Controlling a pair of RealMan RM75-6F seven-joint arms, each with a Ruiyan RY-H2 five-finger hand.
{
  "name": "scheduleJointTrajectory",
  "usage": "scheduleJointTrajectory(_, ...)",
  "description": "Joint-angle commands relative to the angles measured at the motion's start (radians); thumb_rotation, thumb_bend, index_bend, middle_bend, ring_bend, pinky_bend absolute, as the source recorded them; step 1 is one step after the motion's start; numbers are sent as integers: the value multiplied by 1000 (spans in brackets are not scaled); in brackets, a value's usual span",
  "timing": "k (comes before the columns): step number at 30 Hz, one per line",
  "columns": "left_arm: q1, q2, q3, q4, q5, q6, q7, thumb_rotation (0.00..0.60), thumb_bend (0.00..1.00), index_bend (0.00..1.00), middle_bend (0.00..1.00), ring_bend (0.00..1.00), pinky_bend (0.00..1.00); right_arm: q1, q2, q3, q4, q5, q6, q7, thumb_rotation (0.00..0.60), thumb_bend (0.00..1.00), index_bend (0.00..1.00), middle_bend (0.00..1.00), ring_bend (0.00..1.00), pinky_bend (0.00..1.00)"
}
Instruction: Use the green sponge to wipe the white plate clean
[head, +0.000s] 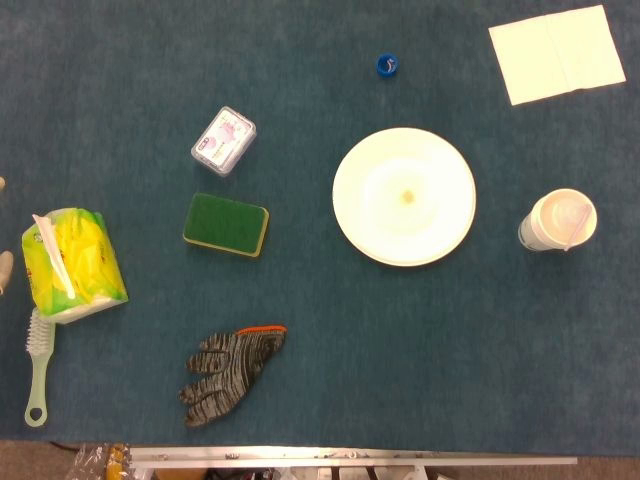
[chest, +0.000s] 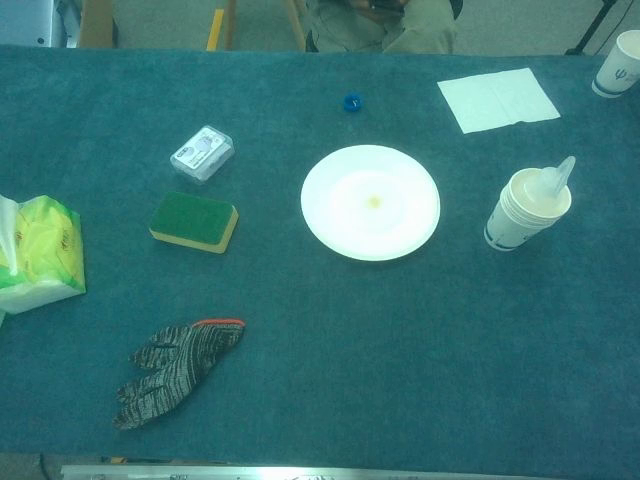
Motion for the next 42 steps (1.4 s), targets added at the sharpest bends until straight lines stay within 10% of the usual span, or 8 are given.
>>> scheduleJointTrajectory(1,-1,0,1,-1,2,-2,0,600,299,199,211,105,160,-4,1,-2,1,-3,4,2,600,207,417,379,288,472)
scheduleJointTrajectory(23,-97,51,2,-36,66,-127,-31,600,299,206,212,106,160,8,37,27,-35,3,5,35,600,207,417,368,283,473)
scheduleJointTrajectory(42,-322,-32,0,4,51,-452,7,600,298,178,152,105,160,11,41,38,-25,10,6,56,600,207,409,362,278,472)
